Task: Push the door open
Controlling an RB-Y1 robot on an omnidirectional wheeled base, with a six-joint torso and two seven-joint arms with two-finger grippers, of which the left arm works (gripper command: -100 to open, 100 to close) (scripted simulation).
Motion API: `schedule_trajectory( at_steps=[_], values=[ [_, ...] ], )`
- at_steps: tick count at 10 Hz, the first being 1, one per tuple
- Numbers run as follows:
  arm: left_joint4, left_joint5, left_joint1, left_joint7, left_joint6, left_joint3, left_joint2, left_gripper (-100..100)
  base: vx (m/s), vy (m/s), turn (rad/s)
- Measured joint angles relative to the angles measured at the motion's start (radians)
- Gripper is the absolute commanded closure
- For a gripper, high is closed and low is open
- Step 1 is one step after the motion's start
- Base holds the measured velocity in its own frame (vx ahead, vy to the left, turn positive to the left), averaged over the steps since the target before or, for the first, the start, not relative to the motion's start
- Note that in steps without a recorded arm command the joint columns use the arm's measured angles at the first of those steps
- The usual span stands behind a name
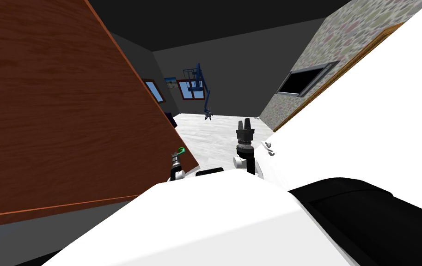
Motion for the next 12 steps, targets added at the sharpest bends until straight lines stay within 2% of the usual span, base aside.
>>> schedule_trajectory(
  at_steps=[2, 5, 6, 7, 9, 12],
  values=[
    [0.0, 0.011, 0.005, -0.005, -0.01, 0.02, 0.003, 100, 0.194, -0.044, 0.061],
    [0.003, 0.029, 0.003, -0.02, -0.008, 0.055, 0.001, 100, 0.208, -0.014, 0.065],
    [0.018, 0.036, -0.004, -0.023, -0.017, 0.067, 0.001, 100, 0.177, -0.016, 0.055],
    [0.05, 0.042, -0.021, -0.024, -0.036, 0.08, 0.006, 100, 0.113, -0.02, 0.012],
    [0.023, 0.05, -0.008, -0.028, -0.028, 0.095, 0.002, 100, 0.16, -0.042, 0.063],
    [0.024, 0.067, -0.002, -0.036, -0.024, 0.126, -0.006, 100, 0.186, -0.015, 0.061]
  ],
)
